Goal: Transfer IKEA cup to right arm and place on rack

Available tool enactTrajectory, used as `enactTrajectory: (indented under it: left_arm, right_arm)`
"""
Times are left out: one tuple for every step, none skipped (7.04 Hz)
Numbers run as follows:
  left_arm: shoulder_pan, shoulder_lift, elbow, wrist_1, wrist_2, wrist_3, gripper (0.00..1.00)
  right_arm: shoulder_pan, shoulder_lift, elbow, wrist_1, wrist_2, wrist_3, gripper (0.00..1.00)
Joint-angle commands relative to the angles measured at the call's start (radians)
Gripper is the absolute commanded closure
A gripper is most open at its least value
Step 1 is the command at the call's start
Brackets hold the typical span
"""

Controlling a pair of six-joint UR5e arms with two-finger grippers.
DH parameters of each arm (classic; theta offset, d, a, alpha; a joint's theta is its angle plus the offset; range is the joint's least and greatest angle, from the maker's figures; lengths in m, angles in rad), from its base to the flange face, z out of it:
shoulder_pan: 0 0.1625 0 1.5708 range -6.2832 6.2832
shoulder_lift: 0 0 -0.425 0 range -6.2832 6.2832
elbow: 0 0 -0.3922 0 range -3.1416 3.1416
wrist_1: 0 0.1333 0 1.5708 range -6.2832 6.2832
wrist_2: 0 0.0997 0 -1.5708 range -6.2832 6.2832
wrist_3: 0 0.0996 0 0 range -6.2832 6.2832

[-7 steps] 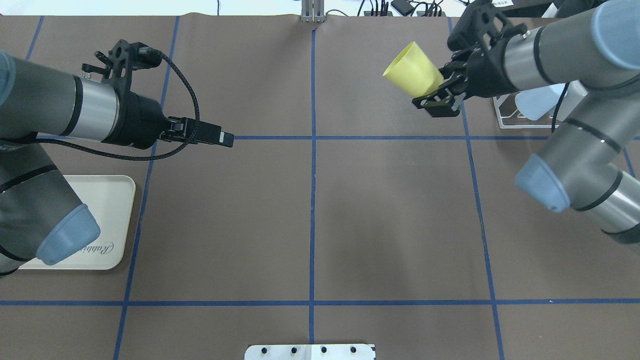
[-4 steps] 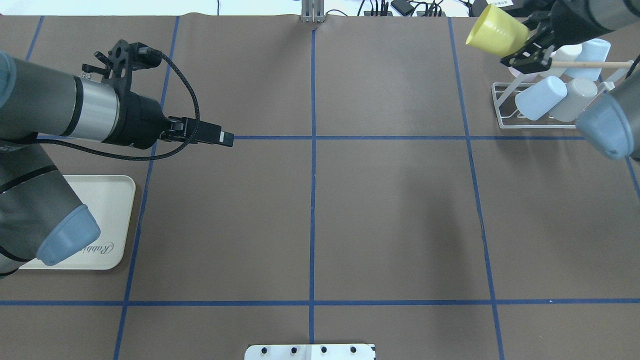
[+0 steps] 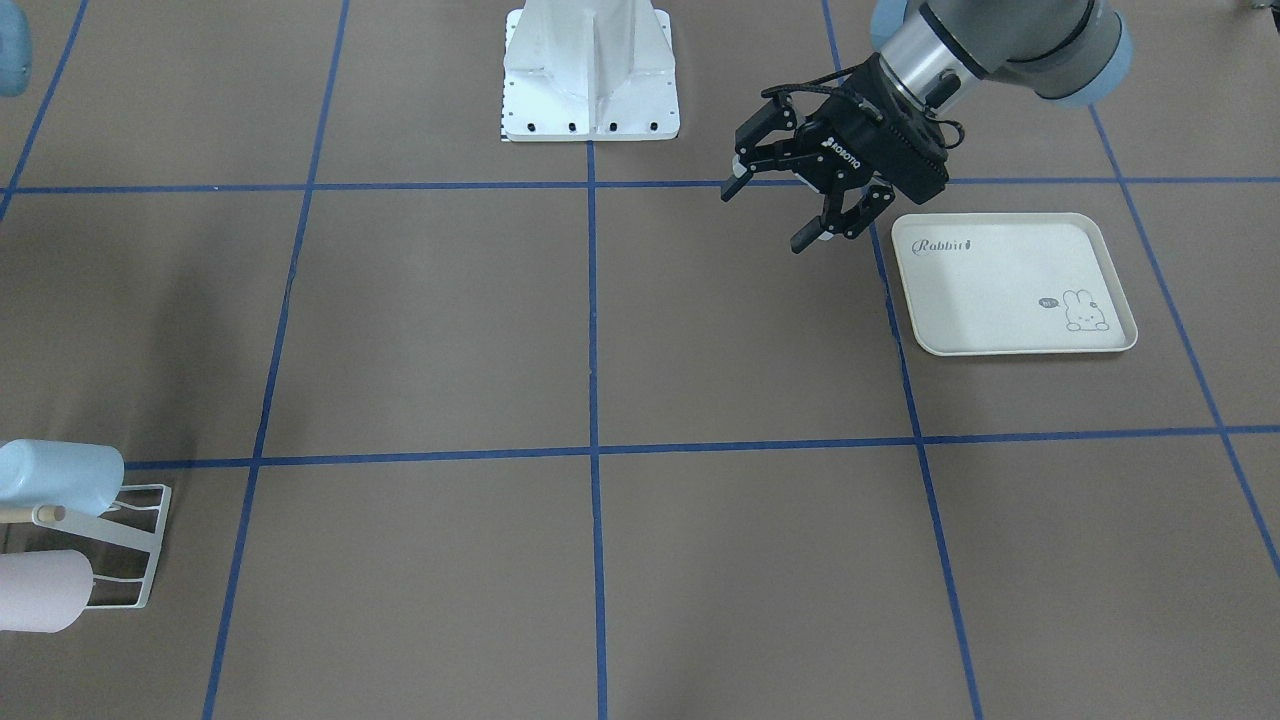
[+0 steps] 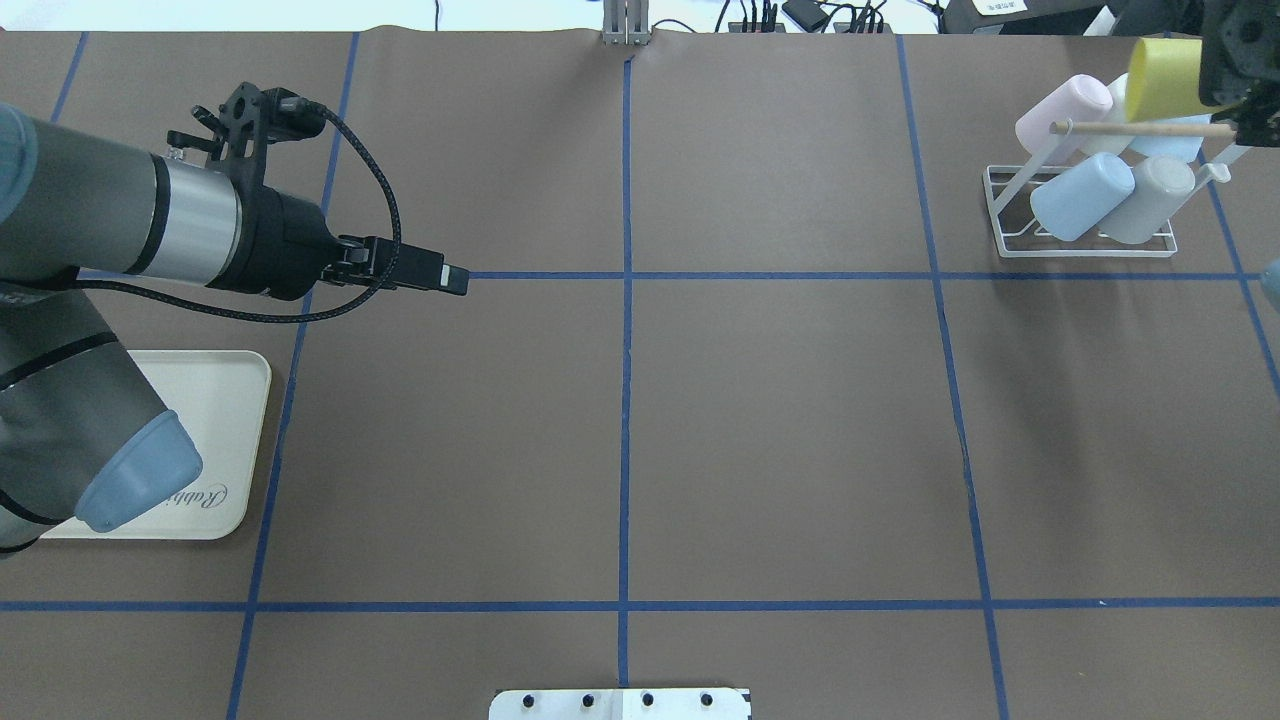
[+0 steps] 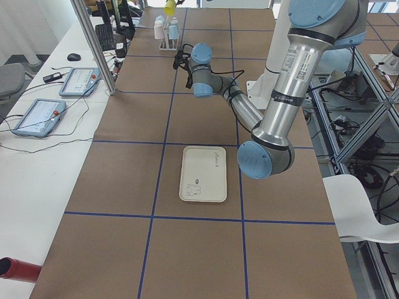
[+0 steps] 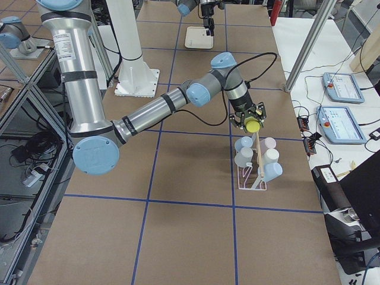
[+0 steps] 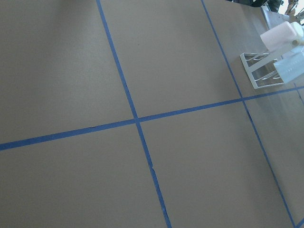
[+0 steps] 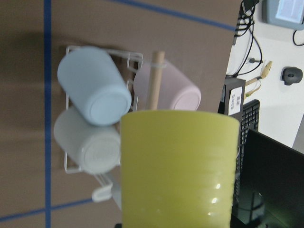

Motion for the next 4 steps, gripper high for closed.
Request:
enactTrajectory:
  left_arm:
    - [-0.001, 0.002, -0.002, -0.001, 0.000, -0.001, 0.00]
    - [-0.001, 0.002, -0.002, -0.001, 0.000, -0.001, 0.00]
    - [-0.001, 0.002, -0.001, -0.001, 0.000, -0.001, 0.00]
    - [0.001, 0.003, 0.001, -0.001, 0.000, -0.003, 0.00]
  right_arm:
    - [0.001, -0.072, 0.011, 0.003, -0.191, -0.283, 1.00]
    - [-0.013, -0.089, 0.002, 0.003, -0.231, -0.306, 1.00]
    - [-0.024, -0.103, -0.006, 0.003, -0.251, -0.344, 1.00]
    - [-0.056, -0.127, -0.007, 0.003, -0.271, -0.361, 1.00]
